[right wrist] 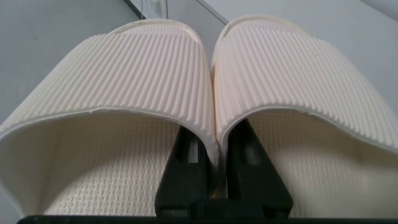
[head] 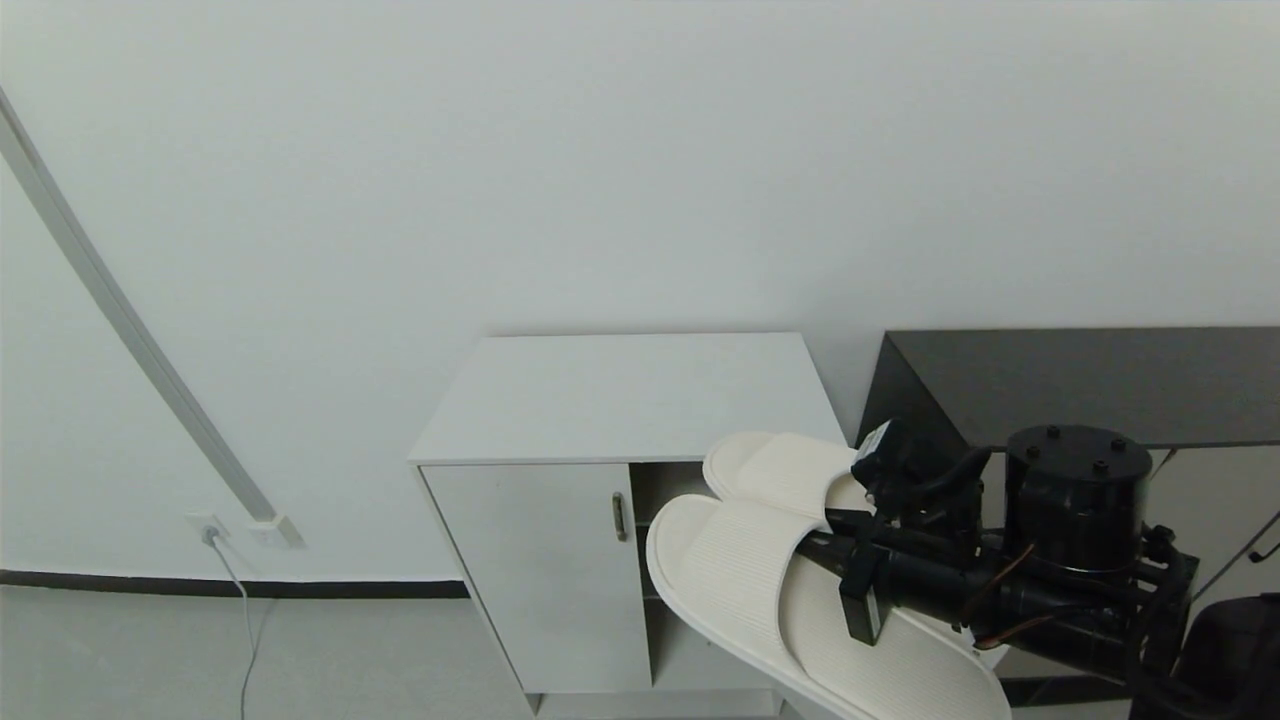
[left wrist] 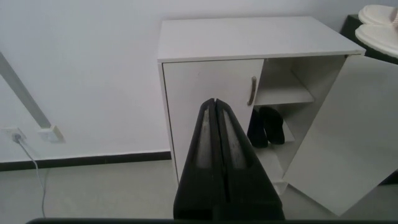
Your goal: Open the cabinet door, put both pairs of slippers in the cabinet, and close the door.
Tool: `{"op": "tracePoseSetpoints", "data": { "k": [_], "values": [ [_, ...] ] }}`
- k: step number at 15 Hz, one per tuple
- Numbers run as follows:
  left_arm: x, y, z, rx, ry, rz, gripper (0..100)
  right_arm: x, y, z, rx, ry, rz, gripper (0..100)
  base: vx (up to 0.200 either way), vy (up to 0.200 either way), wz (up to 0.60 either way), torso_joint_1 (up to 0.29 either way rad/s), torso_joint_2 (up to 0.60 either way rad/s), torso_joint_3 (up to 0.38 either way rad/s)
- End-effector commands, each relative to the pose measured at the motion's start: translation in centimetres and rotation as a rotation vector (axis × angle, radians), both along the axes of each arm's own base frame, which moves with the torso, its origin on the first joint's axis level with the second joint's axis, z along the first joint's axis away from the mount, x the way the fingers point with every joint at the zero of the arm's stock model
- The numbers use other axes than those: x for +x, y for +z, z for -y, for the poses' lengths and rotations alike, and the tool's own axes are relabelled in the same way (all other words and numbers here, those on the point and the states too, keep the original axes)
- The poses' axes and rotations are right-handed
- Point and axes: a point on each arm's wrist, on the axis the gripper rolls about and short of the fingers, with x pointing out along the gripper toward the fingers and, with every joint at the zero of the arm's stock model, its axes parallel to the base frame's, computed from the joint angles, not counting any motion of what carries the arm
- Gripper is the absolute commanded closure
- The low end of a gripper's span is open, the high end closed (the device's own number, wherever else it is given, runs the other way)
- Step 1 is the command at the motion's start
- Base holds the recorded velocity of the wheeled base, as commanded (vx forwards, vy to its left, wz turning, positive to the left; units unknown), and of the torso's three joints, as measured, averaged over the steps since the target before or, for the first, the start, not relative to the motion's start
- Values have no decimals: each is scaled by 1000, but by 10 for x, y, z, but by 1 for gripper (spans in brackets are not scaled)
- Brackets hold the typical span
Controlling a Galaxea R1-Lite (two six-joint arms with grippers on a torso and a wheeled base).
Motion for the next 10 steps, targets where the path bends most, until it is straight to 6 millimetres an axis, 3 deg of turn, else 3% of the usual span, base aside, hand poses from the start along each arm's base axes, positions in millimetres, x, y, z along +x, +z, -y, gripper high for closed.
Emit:
{"op": "tracePoseSetpoints", "data": {
  "k": [1, 4, 10],
  "values": [
    [0, 0, 0, 0, 0, -2, 100, 0, -1, -1, -1, 1, -1, 100, 0, 0, 0, 0, 0, 0],
    [0, 0, 0, 0, 0, -1, 100, 0, -2, -1, -5, 1, -6, 100, 0, 0, 0, 0, 0, 0],
    [0, 0, 0, 0, 0, -1, 100, 0, -3, -1, -8, 1, -7, 100, 0, 0, 0, -146, 317, 167]
  ]
}}
